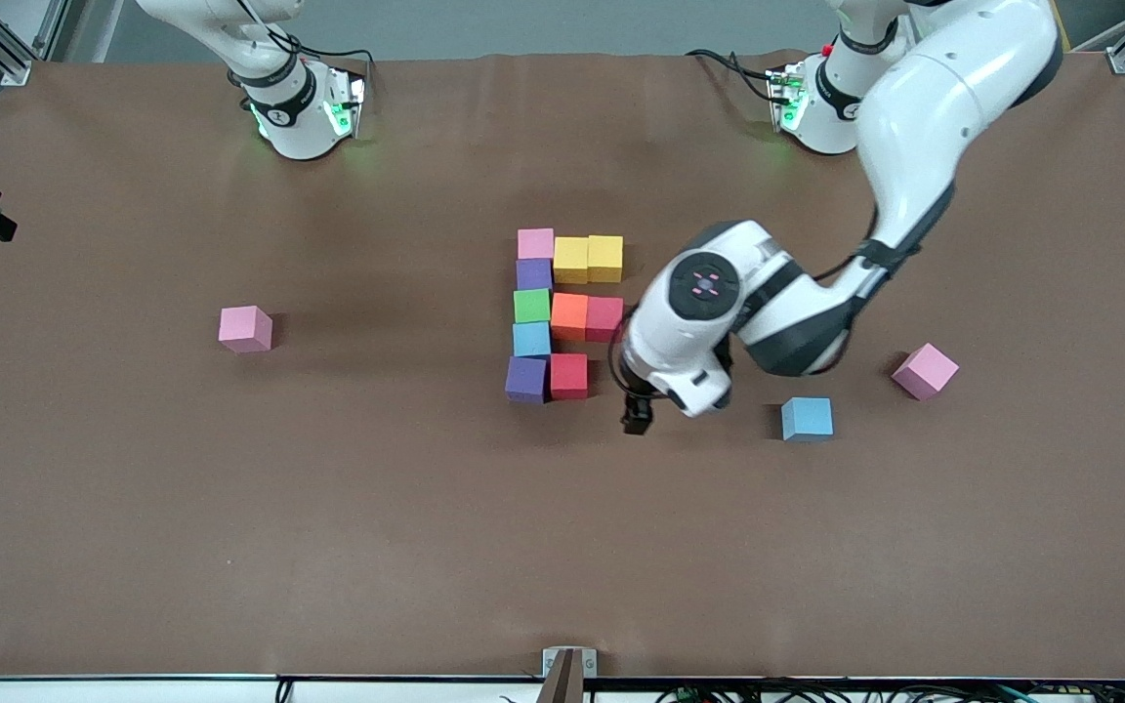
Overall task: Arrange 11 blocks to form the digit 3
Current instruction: 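Release the red cube and reach the left gripper to the cyan cube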
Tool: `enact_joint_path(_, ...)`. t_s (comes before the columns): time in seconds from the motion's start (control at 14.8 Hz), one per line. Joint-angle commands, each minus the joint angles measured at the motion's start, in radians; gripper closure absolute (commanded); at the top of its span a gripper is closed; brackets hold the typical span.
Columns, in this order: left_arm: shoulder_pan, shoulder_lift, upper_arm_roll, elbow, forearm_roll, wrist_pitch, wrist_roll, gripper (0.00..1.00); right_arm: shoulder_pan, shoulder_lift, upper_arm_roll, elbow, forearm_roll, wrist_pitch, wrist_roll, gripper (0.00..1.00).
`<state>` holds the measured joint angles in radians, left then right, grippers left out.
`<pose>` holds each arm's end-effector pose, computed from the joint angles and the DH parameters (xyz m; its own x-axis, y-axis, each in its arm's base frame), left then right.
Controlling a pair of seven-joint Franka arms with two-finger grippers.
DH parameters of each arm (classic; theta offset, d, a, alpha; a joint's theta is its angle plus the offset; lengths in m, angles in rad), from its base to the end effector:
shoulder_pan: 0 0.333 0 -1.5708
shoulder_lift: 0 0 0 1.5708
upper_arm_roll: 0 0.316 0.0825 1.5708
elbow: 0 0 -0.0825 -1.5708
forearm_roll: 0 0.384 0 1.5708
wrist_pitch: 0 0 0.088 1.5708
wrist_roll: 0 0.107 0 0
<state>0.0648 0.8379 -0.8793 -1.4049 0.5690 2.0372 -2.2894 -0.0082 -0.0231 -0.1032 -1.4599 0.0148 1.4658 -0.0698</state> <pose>0.6131 -0.3889 0.3318 0.1295 0.9831 -0.1292 0.9916 -0.1281 0.0192 0.5326 -0.0587 0.6794 0.9987 -0.0400 0.0300 -0.0396 -0.9991 -0.0150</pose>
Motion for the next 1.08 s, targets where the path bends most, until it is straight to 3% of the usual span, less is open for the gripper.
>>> enact_joint_path(0.0, 0.043, -0.008, -0.010, -0.019, 0.018, -0.020, 0.105, 0.00, 0.004, 0.003, -0.001, 0.012, -0.003, -0.007, -0.007, 0.00)
enact_joint_path(0.47, 0.229, -0.019, -0.018, -0.100, 0.020, -0.115, 0.456, 0.03, 0.004, 0.003, -0.001, 0.012, -0.004, -0.005, -0.007, 0.00)
enact_joint_path(0.88, 0.412, -0.177, -0.030, -0.350, 0.058, -0.086, 0.718, 0.04, 0.004, 0.003, -0.001, 0.012, -0.004, -0.004, -0.007, 0.00)
enact_joint_path(1.01, 0.469, -0.206, -0.038, -0.429, 0.093, 0.004, 0.796, 0.04, 0.004, 0.003, -0.001, 0.012, -0.004, -0.004, -0.007, 0.00)
